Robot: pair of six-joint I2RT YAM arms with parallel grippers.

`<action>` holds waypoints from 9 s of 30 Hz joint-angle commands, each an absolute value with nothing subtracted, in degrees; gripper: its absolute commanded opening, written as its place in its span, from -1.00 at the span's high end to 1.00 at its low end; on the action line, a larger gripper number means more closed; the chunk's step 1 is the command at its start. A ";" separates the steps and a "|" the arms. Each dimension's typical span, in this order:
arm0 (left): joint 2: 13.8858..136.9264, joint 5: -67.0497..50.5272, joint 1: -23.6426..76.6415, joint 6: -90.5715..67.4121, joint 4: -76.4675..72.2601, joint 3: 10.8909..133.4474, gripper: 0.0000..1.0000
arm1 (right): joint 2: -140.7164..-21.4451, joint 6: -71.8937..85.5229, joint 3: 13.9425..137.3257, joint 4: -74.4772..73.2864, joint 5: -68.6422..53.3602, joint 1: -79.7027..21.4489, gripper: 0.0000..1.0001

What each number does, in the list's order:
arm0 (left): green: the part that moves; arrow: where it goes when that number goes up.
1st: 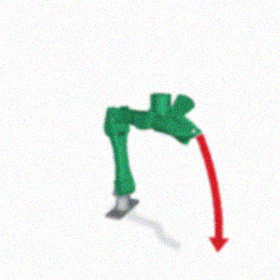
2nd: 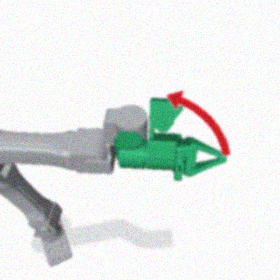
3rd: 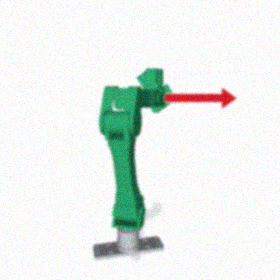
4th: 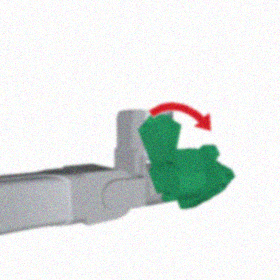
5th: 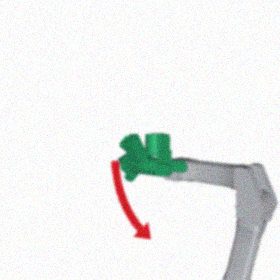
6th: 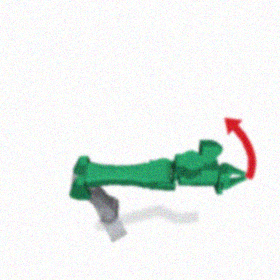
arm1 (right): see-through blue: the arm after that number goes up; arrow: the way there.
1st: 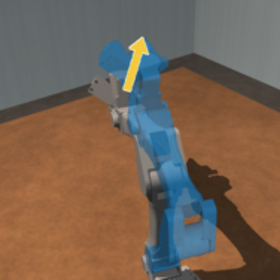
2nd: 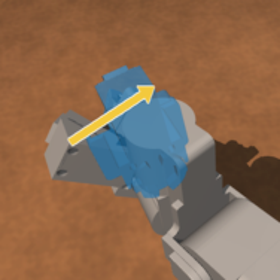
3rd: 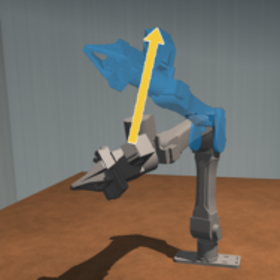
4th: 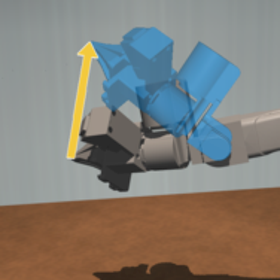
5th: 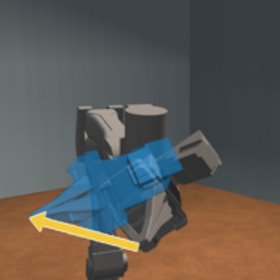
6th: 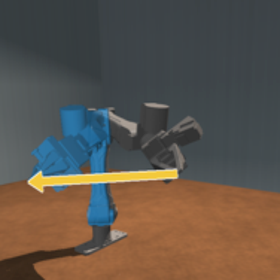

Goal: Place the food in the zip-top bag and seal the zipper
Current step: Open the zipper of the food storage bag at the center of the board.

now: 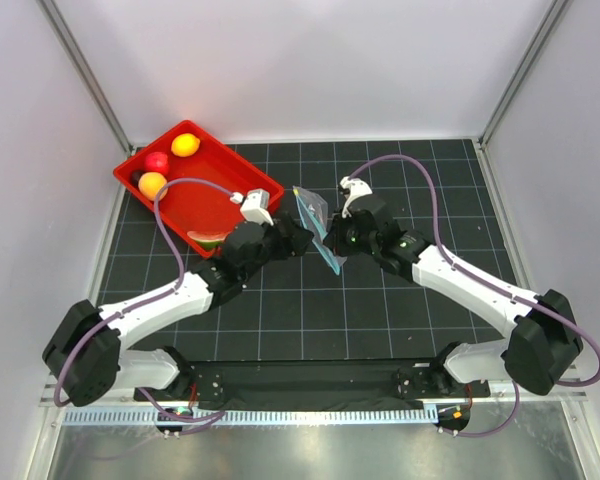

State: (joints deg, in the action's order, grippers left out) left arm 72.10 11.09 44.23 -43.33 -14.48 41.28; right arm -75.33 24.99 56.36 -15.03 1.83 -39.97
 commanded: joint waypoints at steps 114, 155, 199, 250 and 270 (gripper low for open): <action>82.69 6.86 44.03 -42.10 -4.13 50.97 0.99 | -77.61 10.73 72.16 -31.19 42.35 -44.91 0.70; 81.74 0.44 44.03 -45.00 -5.98 53.00 1.00 | -71.72 16.79 54.84 -12.66 5.36 -48.25 -0.02; 86.84 1.50 44.03 -42.01 -0.18 55.72 1.00 | -73.65 10.11 62.05 -25.31 46.13 -48.25 0.98; 90.88 9.76 44.03 -34.45 8.52 60.47 0.41 | -74.27 14.85 67.59 -36.47 56.16 -46.23 0.98; 87.11 -0.44 44.03 -33.66 4.75 61.53 -0.75 | -84.81 15.38 68.99 -35.25 53.17 -46.23 0.98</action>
